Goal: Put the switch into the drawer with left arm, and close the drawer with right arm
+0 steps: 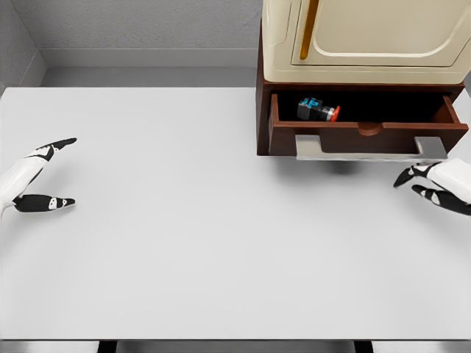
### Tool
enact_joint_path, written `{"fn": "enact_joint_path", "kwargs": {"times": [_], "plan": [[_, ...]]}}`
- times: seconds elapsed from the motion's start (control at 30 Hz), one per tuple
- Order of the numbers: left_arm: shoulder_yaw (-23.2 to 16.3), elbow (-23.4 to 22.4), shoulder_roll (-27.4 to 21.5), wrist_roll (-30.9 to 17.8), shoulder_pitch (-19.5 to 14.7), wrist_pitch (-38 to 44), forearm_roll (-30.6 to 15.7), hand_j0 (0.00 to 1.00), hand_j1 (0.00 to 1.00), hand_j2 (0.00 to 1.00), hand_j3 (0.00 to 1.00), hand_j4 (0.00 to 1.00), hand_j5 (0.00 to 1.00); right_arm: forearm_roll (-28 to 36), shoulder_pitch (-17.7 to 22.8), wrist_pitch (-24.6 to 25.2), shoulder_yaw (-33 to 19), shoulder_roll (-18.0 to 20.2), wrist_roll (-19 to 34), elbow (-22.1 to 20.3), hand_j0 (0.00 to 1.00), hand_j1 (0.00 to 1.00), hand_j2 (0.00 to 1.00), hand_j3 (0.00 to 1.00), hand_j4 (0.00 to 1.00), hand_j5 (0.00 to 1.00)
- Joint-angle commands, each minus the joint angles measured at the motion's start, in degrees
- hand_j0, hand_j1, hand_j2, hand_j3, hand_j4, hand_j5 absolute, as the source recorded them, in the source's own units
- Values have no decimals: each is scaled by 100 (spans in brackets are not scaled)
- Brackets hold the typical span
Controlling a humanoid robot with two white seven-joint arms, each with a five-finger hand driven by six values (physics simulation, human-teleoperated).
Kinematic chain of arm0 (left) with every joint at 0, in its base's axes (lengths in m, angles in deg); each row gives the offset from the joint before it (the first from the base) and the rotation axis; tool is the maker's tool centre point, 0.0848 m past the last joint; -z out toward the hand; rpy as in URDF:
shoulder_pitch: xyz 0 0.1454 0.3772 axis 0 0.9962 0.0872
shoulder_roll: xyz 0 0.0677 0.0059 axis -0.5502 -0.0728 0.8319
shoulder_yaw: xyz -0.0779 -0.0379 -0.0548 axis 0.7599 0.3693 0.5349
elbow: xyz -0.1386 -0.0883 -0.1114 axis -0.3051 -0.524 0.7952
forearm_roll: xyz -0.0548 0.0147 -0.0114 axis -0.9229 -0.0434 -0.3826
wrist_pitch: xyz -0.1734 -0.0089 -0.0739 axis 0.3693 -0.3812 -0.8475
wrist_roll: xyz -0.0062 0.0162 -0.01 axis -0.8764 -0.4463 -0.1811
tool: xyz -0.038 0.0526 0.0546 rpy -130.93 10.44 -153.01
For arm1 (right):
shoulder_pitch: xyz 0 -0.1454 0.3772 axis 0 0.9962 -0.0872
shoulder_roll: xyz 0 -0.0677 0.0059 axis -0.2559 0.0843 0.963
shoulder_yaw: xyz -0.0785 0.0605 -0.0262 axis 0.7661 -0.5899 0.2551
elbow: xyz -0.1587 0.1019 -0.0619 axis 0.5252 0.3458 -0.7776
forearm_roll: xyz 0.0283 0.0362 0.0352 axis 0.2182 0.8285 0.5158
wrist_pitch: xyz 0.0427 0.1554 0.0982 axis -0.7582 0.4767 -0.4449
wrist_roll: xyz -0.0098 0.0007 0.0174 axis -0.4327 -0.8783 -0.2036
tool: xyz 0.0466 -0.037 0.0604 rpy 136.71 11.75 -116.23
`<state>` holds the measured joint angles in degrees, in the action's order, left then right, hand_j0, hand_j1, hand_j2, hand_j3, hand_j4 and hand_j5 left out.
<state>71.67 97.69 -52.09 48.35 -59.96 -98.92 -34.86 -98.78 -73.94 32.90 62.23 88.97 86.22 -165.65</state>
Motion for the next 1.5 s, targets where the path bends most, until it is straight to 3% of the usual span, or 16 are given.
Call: {"fn": "enact_joint_path", "kwargs": {"times": [0.0,0.6,1.0,1.1,1.47], "plan": [[1,7,0,3,0,10,-48,100,100,100,100,100,100,92,-17,8,91,-94,-35,55,52,52,52,52,52,52],[10,7,17,3,0,10,-66,100,100,100,100,100,100,39,-949,8,742,-410,70,644,52,52,52,52,52,52],[10,15,17,3,9,10,-66,100,100,100,100,100,100,162,-809,8,549,-94,44,292,53,53,53,53,53,53],[36,15,17,3,9,10,-66,100,100,100,100,100,100,206,-694,8,293,-103,44,292,53,53,53,53,53,53],[45,15,17,3,35,10,-66,100,100,100,100,100,100,250,-923,8,355,-305,53,301,52,52,52,52,52,52]]}}
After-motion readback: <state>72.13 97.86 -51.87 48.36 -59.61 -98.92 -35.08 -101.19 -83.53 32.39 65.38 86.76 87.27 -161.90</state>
